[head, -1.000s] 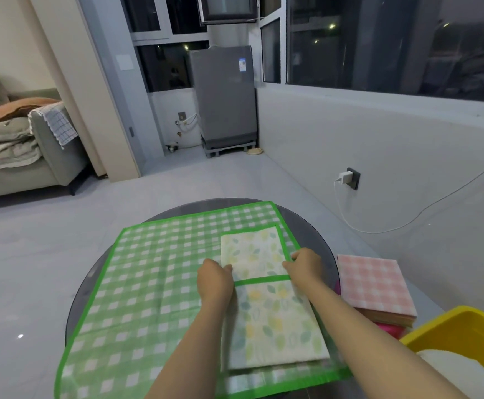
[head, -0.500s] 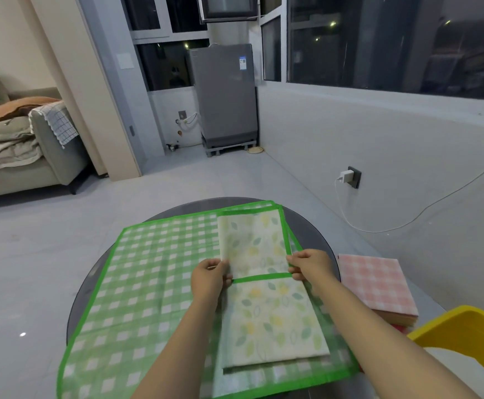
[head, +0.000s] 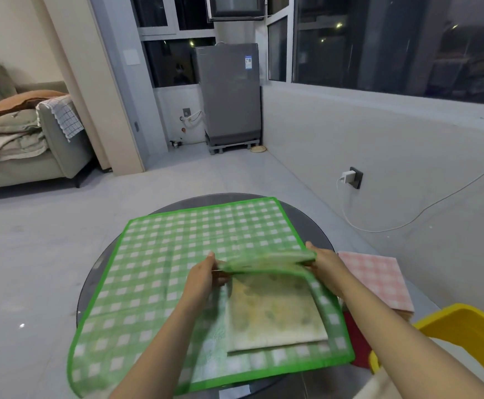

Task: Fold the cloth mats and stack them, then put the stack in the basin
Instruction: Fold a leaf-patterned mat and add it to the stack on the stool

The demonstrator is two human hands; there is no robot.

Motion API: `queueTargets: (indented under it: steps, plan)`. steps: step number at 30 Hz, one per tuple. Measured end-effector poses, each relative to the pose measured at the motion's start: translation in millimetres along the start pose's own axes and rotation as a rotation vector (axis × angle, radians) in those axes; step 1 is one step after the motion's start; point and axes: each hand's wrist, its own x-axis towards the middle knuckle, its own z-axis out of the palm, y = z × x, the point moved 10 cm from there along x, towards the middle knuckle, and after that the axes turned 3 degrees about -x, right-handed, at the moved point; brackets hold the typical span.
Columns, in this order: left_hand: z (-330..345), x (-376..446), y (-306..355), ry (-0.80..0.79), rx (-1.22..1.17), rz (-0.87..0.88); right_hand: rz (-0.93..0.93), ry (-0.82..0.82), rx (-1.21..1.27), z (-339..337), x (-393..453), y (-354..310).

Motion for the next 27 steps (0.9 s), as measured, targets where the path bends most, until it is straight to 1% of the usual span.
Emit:
queueTargets:
  steps: [4,6,11,13,16,18,20,21,23,24,26,27]
  plan:
    - [1,-16,13,-0.020,0.248,0.169,-0.053,0.053,-0.284,-6,-2,-3]
    - [3,-22,16,-0.026,0.360,0.239,-0.113,0.059,-0.402,-3,-6,-8]
    - [19,-31,23,-0.083,0.633,0.420,-0.285,0.040,-0.665,13,-19,-19]
    - [25,-32,23,-0.092,0.723,0.477,-0.323,0.018,-0.759,19,-21,-18]
    - [34,-34,20,-0.090,0.828,0.517,-0.351,0.000,-0.814,25,-25,-16]
    - [41,-38,16,-0.083,0.973,0.552,-0.375,-0.016,-0.865,30,-30,-17]
    - [47,-44,20,-0.031,1.165,0.635,-0.411,-0.009,-0.980,36,-34,-19]
    - [51,-45,24,-0.002,1.223,0.677,-0.431,0.007,-1.074,39,-35,-21]
    - [59,-45,29,0.008,1.233,0.707,-0.489,0.040,-1.261,49,-37,-26]
    - [64,-43,30,-0.017,1.200,0.697,-0.518,0.044,-1.299,56,-37,-28]
    - [76,-39,22,-0.103,1.148,0.638,-0.532,0.014,-1.294,68,-40,-28]
    - [82,-37,14,-0.160,1.169,0.604,-0.524,-0.016,-1.294,74,-40,-25]
